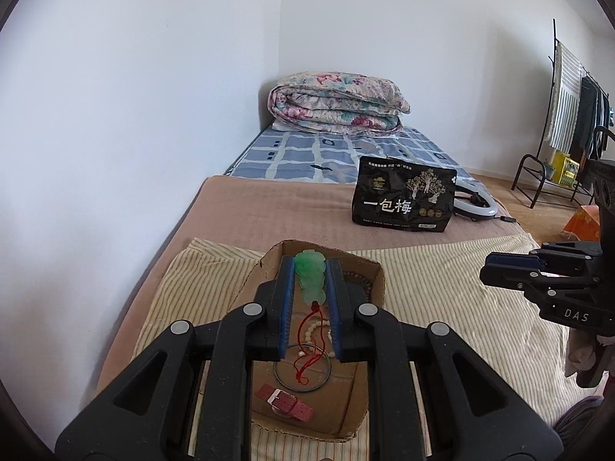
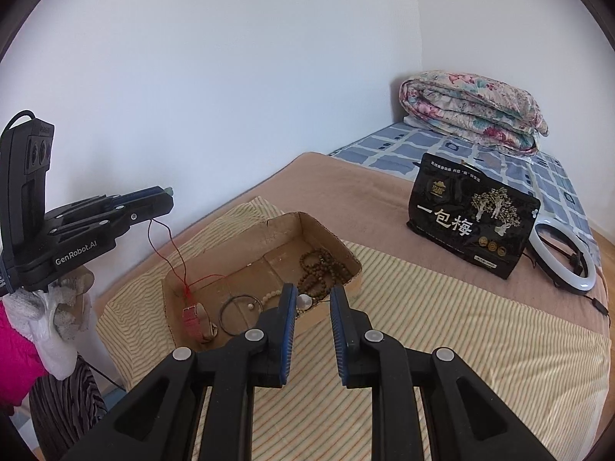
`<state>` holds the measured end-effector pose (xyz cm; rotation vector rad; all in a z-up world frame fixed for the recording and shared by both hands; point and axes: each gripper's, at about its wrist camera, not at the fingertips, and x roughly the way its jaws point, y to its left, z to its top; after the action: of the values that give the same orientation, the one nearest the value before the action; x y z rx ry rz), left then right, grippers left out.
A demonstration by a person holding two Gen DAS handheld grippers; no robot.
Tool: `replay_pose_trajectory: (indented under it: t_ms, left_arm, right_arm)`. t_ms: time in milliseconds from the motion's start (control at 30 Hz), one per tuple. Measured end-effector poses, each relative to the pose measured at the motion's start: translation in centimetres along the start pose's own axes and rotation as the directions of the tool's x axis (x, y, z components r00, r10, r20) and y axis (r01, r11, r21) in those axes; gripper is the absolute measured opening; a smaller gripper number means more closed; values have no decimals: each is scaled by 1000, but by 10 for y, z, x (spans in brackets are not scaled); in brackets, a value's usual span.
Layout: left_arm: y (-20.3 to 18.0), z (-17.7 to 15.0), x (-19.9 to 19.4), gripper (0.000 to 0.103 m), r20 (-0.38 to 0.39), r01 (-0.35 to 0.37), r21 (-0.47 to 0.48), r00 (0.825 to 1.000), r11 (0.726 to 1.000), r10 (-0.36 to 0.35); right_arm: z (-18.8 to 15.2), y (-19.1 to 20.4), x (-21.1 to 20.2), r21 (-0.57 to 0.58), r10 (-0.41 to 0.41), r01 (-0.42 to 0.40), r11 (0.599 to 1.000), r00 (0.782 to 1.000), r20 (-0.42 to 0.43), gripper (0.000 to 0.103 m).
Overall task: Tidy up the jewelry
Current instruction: 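Carry the green pendant cord with both grippers over the box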
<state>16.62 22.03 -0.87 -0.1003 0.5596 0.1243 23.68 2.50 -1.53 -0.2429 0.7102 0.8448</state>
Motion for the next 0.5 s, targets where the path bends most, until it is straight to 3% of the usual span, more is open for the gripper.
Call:
replay_pose_trajectory:
  t_ms: [500]
  left_arm:
    - [25,-22,33,15,-48,-37,-36,998,999,35]
  right_arm:
    - [23,16,77,3,38,-38,999,998,-47,17]
